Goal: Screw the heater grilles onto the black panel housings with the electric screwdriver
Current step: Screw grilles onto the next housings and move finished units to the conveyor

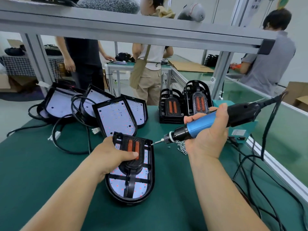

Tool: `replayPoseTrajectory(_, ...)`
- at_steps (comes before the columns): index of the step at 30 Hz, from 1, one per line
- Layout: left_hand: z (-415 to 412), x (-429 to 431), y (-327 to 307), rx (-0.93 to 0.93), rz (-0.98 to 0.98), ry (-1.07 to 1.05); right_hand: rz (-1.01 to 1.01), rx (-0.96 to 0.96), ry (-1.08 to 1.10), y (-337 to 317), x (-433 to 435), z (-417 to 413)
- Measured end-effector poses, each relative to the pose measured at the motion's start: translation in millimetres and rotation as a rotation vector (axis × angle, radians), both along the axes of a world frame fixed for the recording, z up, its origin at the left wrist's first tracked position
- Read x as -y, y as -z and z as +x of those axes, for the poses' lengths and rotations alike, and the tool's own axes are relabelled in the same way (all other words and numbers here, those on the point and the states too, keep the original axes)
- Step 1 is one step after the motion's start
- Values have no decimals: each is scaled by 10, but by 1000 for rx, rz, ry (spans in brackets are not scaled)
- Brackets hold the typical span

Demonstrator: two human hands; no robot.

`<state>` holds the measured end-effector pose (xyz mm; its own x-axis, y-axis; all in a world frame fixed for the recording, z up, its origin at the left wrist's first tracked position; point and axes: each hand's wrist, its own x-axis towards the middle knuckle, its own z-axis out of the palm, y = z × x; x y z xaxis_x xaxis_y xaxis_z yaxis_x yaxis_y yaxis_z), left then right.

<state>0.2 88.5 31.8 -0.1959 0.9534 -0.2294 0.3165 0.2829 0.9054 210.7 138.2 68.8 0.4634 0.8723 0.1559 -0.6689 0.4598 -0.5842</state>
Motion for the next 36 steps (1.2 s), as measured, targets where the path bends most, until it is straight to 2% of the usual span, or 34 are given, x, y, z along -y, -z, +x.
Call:
replayPoseTrajectory(12, -24, -12, 66, 20, -6, -26, 28, 190, -31, -108, -68, -249)
replayPoseTrajectory(36, 24, 5, 28, -10, 16, -55, 61, 338, -48, -111, -28, -388)
